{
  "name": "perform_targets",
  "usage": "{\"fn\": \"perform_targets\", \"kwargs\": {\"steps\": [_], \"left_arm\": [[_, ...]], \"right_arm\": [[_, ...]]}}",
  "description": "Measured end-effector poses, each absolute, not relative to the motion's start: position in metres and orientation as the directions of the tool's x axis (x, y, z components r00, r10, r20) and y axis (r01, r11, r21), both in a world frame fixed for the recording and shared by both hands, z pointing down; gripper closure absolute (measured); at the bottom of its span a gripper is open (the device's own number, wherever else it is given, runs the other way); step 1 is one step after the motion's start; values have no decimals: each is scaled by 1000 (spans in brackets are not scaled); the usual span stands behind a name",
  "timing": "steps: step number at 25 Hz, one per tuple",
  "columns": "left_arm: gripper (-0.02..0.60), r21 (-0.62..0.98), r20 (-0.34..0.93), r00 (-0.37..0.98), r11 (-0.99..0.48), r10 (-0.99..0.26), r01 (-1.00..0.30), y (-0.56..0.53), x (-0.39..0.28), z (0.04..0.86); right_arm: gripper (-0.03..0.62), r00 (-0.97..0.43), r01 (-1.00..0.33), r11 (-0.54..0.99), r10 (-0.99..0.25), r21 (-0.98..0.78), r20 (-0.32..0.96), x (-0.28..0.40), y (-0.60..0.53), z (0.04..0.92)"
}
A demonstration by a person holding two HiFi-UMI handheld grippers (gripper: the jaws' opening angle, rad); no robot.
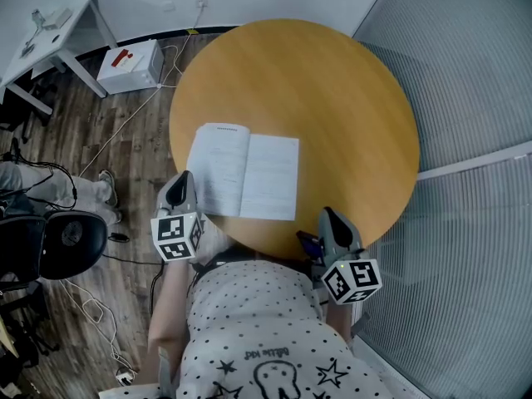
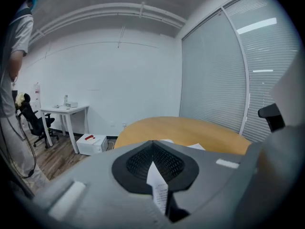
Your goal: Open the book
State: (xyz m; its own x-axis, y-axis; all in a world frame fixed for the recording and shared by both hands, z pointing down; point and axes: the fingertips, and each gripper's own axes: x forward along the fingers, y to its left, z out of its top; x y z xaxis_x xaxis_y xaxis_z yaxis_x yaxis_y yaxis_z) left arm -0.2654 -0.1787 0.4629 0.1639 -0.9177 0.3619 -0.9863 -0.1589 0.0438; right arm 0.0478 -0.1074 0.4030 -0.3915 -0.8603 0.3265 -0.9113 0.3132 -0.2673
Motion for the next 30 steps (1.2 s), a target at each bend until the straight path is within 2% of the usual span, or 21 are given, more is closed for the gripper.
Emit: {"fn": "perform_targets", "kwargs": {"steps": [20,30], "left_arm": [[572,-105,145,313,-329,-939,-938,-173,-212,349],[572,-73,104,391,-400,-914,-914,-155,-177,322]], "right_arm": [[591,-359,-924,291,-883,-249,302,54,-101,387],[591,-353,-927,294,-893,-233,278,65,-101,376]]}}
